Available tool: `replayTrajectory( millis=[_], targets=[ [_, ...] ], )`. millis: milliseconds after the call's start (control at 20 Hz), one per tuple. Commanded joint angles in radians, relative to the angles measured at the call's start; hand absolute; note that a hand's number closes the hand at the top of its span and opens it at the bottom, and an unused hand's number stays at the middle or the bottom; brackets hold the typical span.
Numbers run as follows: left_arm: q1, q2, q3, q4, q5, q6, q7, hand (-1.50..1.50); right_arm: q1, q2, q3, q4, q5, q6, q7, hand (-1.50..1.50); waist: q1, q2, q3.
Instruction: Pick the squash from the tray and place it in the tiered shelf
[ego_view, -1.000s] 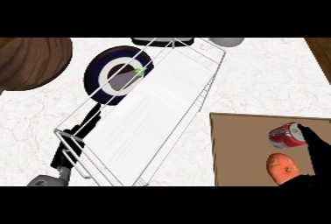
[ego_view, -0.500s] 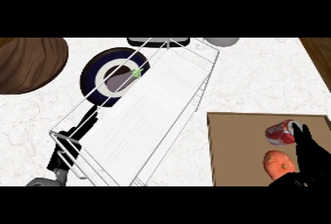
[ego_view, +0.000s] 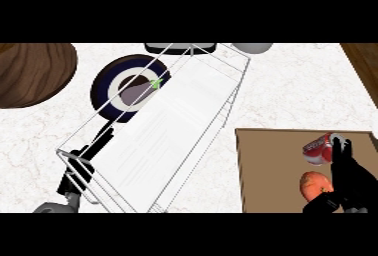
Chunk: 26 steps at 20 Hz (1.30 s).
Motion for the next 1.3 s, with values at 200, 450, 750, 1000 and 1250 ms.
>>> replayTrajectory(
  millis=[200,450,750,1000,1250],
  targets=[
    [0.009,-0.001,0.027,-0.016,-0.012,-0.010,0.018,0.00,0.040,0.064,-0.014,0.053,0.073,0.048,0.085,-1.50,-0.002,0.004,0.006],
    [-0.022,-0.027,0.015,-0.047,-0.024,-0.012,0.074,0.00,-0.044,0.111,-0.052,0.062,0.060,0.153,0.128,-1.50,0.000,0.004,0.005],
    [0.004,-0.052,0.018,-0.059,-0.059,-0.001,0.056,0.00,0.026,0.137,-0.070,0.174,0.122,0.089,-0.023,-1.50,-0.004,0.003,0.006],
    [0.016,-0.027,0.053,-0.073,-0.057,-0.037,0.067,0.00,0.029,0.164,-0.069,0.223,0.152,0.055,-0.190,1.50,-0.002,0.003,0.006],
    [-0.005,-0.036,0.088,0.020,-0.049,-0.078,0.004,0.00,0.005,0.214,-0.071,0.292,0.231,0.001,-0.227,1.50,-0.003,0.004,0.006]
  ],
)
